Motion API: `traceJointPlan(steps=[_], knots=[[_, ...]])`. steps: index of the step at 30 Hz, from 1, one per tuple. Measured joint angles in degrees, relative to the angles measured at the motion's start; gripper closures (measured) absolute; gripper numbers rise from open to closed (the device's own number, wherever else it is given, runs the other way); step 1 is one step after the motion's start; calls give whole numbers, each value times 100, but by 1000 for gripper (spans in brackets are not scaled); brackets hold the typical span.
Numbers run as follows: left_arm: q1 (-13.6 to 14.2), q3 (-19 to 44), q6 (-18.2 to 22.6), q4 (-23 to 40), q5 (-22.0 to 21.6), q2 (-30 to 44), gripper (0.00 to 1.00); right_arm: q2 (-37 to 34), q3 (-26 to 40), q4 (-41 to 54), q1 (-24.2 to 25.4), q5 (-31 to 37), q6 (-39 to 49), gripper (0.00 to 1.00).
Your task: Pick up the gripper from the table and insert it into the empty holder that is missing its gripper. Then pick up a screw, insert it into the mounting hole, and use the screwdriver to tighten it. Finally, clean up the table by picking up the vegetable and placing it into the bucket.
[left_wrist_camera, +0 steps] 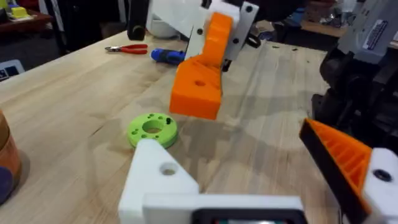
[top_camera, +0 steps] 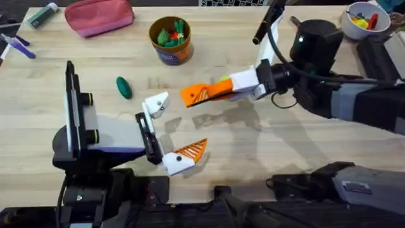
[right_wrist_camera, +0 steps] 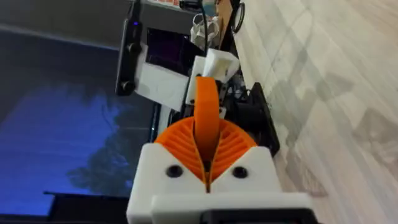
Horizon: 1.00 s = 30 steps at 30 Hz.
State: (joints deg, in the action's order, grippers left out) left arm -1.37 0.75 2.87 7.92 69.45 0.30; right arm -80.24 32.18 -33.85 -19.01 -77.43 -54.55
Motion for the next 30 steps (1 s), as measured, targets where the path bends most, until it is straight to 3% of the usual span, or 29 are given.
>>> traceJointPlan(steps=[15, 30], knots=[[0, 0, 0, -1, 0, 0, 15, -555, -24, -36, 402, -513, -170, 989], [0, 0, 0, 0, 0, 0, 15, -576, -28, -41, 86, -369, -61, 989]])
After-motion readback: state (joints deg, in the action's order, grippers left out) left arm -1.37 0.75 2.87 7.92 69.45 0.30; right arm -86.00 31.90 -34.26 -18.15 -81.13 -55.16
